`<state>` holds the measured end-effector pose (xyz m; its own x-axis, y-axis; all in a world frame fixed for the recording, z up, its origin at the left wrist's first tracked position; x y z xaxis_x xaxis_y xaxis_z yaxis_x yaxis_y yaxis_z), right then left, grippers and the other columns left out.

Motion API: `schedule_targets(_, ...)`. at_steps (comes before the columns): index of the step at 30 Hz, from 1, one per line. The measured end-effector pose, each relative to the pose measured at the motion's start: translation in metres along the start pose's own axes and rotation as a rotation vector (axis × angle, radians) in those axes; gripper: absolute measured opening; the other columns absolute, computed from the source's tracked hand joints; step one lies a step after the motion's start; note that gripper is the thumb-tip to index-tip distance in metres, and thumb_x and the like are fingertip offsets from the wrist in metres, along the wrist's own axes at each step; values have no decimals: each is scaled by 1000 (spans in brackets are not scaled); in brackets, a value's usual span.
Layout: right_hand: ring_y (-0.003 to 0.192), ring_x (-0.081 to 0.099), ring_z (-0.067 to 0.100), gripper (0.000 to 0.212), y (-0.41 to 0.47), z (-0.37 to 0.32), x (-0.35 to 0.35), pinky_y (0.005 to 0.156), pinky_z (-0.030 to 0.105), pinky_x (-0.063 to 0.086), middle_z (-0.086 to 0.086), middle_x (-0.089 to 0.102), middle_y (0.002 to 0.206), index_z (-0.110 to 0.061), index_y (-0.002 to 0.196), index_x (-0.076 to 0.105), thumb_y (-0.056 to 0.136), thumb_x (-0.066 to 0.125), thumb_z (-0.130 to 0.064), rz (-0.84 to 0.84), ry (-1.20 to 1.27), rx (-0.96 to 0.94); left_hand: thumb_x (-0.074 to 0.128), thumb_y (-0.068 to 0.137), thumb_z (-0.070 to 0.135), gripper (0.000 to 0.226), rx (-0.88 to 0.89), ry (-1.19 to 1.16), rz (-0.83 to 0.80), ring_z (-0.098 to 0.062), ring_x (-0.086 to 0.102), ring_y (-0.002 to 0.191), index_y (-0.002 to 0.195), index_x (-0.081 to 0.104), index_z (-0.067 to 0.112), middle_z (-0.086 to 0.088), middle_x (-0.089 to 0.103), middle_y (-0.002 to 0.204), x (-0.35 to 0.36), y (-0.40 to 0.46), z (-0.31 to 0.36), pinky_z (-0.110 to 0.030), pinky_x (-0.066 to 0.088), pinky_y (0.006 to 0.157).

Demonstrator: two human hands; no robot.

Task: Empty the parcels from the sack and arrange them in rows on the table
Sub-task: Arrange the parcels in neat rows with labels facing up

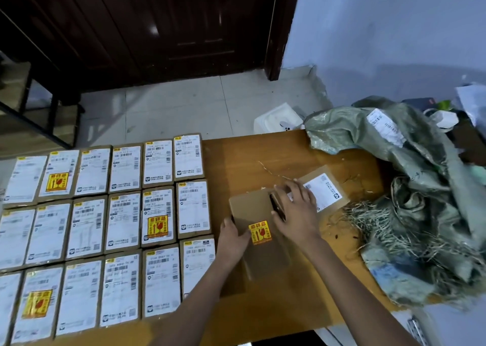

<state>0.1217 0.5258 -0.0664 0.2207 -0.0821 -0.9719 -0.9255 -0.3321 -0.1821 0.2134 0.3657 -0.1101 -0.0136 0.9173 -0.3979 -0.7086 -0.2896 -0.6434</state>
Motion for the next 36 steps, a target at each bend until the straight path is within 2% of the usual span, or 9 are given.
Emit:
schedule_targets(3,132,38,29,47,-7,9,-3,108,47,33,6,47,134,-27,124,53,81,55,-48,23,-46,-21,62,89,29,57,-45,-43,2,-27,51,120,136,34,11,-9,47,136,5,2,-6,-44,47,100)
schedule_targets(9,115,50,26,42,-15,2,-11,94,44,40,5,59,116,-22,113,63,82,57,-48,63,-54,23,59,91,36,56,-157,-165,-27,-26,51,121,136,34,13,-7,50,134,12,1,-12,-38,45,97)
schedule_targets(13,118,49,25,51,0,-22,-8,98,44,34,5,67,111,-15,123,59,88,49,-51,-59,-80,6,59,90,39,55,-165,-221,-44,-21,52,111,132,36,12,-8,51,129,15,6,-9,-32,43,85)
schedule_targets(16,111,55,25,48,6,-31,-6,104,45,26,6,70,102,-12,112,65,93,44,-51,-150,-96,33,57,92,37,43,-170,-260,-63,-19,51,108,125,38,17,-8,51,128,15,6,-5,-32,41,84)
schedule_targets(22,95,63,27,47,19,-25,-22,94,40,36,8,70,95,-12,99,66,92,44,-54,-21,-26,68,54,95,35,52,-86,-370,-74,-18,53,108,141,36,17,-4,53,133,-2,-1,9,-31,43,87)
schedule_targets(26,93,62,25,49,37,-28,-43,87,40,45,4,66,98,-15,105,64,91,44,-58,15,183,62,58,91,39,57,-32,-458,-63,-20,55,115,141,38,23,-1,54,134,-29,2,26,-41,46,100)
schedule_targets(31,89,62,17,45,56,-41,-76,72,29,46,-1,66,96,-20,109,66,90,49,-58,75,422,53,73,78,45,65,20,-620,-87,-25,62,110,133,42,28,-7,60,126,-66,14,53,-50,51,96)
schedule_targets(33,99,60,15,49,64,-41,-78,79,30,49,-3,62,109,-21,121,60,89,52,-58,-7,607,98,74,74,48,71,18,-641,-116,-25,62,110,133,41,26,-8,61,124,-78,18,62,-44,53,91)
schedule_targets(36,112,57,18,67,70,-37,-71,94,37,50,-1,57,124,-25,139,44,83,63,-57,-264,1043,242,75,67,52,83,-6,-669,-113,-25,63,110,134,42,16,-8,62,124,-94,26,71,-43,53,93)
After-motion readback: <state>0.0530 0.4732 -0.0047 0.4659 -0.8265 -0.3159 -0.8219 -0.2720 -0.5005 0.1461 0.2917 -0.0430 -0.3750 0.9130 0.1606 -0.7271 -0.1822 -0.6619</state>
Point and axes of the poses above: each hand's wrist, its own y-axis towards the middle knuckle, its own x-axis out of the palm, z = x × y, the point moved 6 cm from there along y, towards the middle knuckle
